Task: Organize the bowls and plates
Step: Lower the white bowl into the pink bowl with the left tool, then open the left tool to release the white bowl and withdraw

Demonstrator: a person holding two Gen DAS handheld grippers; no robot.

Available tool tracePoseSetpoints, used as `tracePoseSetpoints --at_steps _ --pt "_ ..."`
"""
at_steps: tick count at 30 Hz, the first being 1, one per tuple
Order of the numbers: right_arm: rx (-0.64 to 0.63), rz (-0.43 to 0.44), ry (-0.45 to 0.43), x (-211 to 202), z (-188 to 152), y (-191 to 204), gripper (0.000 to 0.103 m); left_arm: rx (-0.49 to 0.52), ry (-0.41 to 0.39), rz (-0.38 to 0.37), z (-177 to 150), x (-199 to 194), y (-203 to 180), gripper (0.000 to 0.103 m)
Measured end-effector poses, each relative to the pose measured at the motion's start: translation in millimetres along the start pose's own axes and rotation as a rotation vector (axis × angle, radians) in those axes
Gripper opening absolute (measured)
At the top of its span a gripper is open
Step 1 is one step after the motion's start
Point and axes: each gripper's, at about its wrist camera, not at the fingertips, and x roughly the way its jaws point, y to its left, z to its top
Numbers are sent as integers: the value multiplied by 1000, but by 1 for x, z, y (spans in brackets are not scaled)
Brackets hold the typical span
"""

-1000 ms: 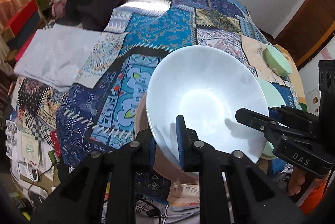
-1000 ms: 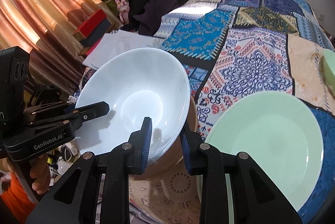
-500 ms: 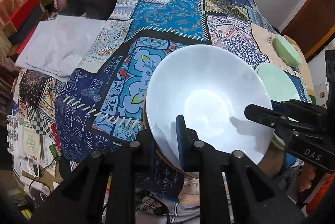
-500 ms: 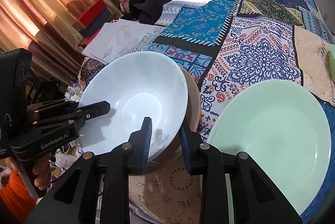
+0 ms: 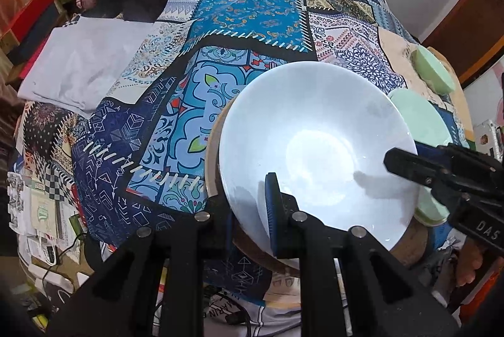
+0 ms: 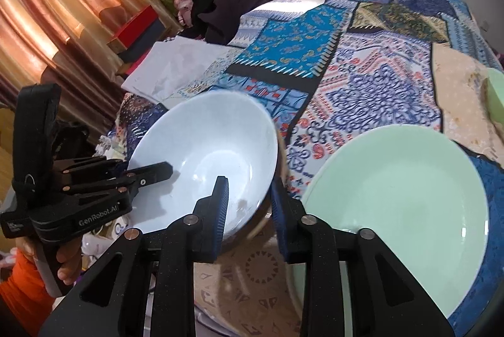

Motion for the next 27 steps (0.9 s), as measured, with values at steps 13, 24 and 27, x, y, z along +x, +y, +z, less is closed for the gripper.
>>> tracePoseSetpoints --at_steps 13,24,27 --pt "23 -5 -38 -22 -3 -19 27 24 6 45 6 -7 -9 21" --pt "52 -82 -127 -63 -5 -57 28 7 -55 82 23 -36 -15 35" --pt "81 -121 -162 -82 -5 -78 30 19 -110 78 32 -53 -23 38"
